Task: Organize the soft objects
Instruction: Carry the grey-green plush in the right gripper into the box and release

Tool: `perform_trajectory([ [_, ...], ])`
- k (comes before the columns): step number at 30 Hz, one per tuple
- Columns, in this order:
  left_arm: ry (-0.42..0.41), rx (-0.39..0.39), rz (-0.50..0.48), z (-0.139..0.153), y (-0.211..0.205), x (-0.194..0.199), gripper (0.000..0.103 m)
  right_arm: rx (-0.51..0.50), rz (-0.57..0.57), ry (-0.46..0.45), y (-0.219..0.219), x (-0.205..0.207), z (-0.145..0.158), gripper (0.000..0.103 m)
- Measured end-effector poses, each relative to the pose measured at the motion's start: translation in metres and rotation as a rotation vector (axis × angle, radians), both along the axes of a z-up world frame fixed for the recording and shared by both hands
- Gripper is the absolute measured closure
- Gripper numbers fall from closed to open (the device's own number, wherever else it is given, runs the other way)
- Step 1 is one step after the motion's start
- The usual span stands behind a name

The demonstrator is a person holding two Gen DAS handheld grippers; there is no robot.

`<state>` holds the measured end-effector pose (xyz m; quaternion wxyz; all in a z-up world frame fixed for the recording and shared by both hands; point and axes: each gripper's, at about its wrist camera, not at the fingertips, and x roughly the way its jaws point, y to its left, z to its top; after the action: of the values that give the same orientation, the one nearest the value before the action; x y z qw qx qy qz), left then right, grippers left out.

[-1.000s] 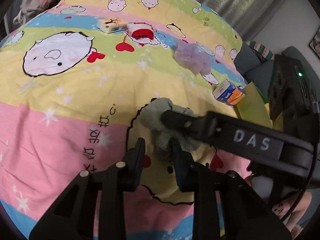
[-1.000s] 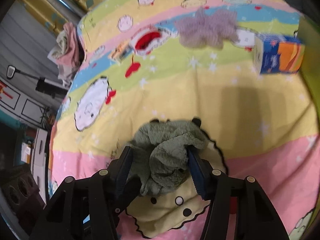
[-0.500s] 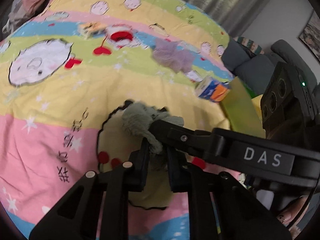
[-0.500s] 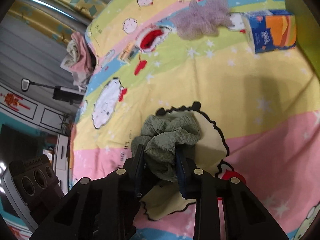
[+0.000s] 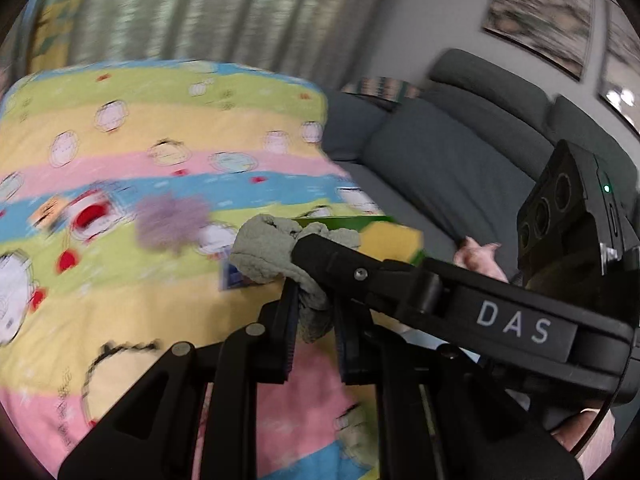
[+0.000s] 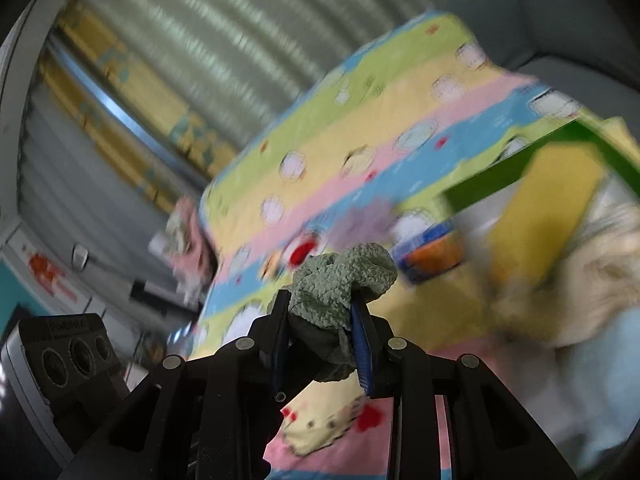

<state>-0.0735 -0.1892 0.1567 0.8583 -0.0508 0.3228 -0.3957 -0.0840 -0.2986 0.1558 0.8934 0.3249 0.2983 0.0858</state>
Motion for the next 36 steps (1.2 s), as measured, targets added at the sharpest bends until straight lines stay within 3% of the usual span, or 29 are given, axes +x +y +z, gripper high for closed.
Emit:
perform_trajectory([
  [9, -0.004, 0.006, -0.247, 0.008, -0.111, 0.003, 0.091, 0.028, -0.292, -0.088, -0.096, -0.044, 0.01, 0.071],
  [13, 0.013, 0.05, -0.308, 0.002, -0.144, 0.01, 0.091, 0.05, -0.398, -0.098, -0.13, -0.051, 0.006, 0.071],
  [17, 0.009, 0.137, -0.319, -0.007, -0.166, 0.02, 0.091, 0.064, -0.427, -0.071, -0.153, -0.041, -0.007, 0.071],
  [20, 0.063, 0.183, -0.308, -0.02, -0.174, 0.032, 0.091, 0.146, -0.441, -0.012, -0.169, -0.03, -0.028, 0.071],
  [32, 0.177, 0.285, -0.245, -0.06, -0.181, 0.045, 0.091, 0.029, -0.462, 0.244, -0.171, -0.004, -0.061, 0.071],
  [36, 0.177, 0.281, -0.23, -0.061, -0.177, 0.044, 0.088, 0.052, -0.457, 0.24, -0.173, -0.007, -0.064, 0.071],
])
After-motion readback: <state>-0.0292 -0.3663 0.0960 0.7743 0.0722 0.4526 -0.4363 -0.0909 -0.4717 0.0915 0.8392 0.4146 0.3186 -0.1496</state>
